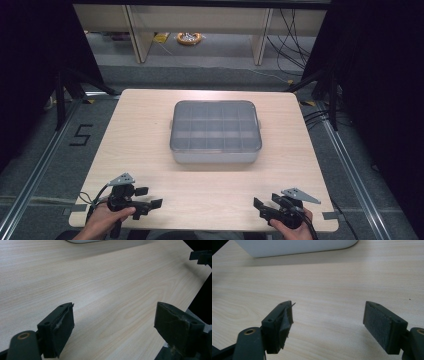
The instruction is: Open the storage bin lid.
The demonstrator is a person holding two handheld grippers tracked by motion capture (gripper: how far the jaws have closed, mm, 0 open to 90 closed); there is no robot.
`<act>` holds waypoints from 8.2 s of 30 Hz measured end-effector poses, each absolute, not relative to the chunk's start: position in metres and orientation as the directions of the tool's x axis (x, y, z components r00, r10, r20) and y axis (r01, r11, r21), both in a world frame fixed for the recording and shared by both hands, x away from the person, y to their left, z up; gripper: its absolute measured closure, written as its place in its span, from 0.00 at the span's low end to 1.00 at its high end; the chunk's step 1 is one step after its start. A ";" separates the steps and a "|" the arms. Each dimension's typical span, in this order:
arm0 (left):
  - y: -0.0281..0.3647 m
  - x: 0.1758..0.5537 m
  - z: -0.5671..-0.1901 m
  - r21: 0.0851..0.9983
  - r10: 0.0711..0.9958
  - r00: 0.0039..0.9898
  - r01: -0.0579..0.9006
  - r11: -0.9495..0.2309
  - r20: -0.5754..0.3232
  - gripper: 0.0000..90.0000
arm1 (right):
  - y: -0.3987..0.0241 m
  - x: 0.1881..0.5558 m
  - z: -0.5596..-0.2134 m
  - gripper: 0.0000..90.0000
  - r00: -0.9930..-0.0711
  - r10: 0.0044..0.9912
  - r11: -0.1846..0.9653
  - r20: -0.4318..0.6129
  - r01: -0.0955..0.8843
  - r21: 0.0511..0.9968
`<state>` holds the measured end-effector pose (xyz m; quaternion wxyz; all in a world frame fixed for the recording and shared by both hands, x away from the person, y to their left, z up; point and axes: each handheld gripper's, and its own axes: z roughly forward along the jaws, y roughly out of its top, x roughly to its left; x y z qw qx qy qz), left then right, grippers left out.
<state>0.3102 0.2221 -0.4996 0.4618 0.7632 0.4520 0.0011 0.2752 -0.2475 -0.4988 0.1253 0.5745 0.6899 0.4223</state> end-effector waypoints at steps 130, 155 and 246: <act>0.196 0.523 -0.461 0.635 0.726 0.360 0.760 0.137 -0.586 0.49 | -0.253 0.512 -0.461 0.55 -0.155 0.818 -0.322 0.554 0.675 0.664; 0.179 0.524 -0.445 0.719 0.820 0.346 0.687 0.111 -0.456 0.59 | -0.245 0.507 -0.456 0.69 -0.100 0.813 -0.376 0.574 0.662 0.648; 0.202 0.419 -0.435 0.739 0.710 0.447 0.655 0.155 -0.544 0.73 | -0.251 0.385 -0.424 0.74 -0.278 0.790 -0.359 0.547 0.512 0.780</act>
